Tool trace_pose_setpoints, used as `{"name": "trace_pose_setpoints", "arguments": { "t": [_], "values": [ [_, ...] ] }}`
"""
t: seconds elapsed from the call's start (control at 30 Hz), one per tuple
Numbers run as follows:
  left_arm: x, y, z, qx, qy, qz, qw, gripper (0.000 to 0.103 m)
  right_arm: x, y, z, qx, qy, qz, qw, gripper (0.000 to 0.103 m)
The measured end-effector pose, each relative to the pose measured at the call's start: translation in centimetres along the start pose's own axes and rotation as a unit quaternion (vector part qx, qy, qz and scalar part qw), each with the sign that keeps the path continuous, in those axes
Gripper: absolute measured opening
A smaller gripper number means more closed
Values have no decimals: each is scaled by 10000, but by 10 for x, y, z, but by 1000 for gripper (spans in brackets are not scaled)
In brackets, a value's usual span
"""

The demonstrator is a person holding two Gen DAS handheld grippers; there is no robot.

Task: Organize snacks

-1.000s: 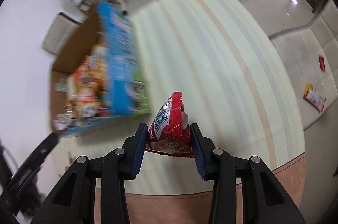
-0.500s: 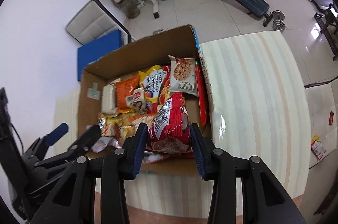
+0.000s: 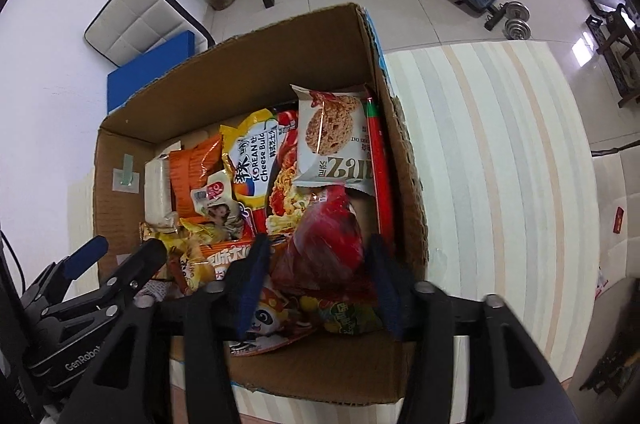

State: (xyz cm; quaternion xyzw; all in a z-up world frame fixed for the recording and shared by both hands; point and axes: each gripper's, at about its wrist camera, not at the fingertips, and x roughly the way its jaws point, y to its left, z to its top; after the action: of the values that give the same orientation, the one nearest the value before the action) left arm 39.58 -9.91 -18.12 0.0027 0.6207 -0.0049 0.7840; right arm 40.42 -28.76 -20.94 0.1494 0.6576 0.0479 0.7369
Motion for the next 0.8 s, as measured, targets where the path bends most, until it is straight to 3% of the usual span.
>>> {"name": "trace_pose_setpoints", "arguments": {
  "t": [0.03, 0.23, 0.57, 0.8],
  "values": [
    [-1, 1, 0, 0, -16, 6, 10000, 99, 0, 0, 0, 2, 6, -36, 10000, 78],
    [-6, 5, 2, 14, -63, 7, 10000, 99, -2, 5, -3, -64, 71, -51, 9999, 89],
    [-33, 15, -12, -17, -236, -60, 9997, 99, -29, 12, -27, -286, -56, -137, 9995, 91],
    [-79, 18, -47, 31, -618, 38, 9981, 99, -71, 17, -60, -423, -414, -152, 9981, 91]
  ]
}}
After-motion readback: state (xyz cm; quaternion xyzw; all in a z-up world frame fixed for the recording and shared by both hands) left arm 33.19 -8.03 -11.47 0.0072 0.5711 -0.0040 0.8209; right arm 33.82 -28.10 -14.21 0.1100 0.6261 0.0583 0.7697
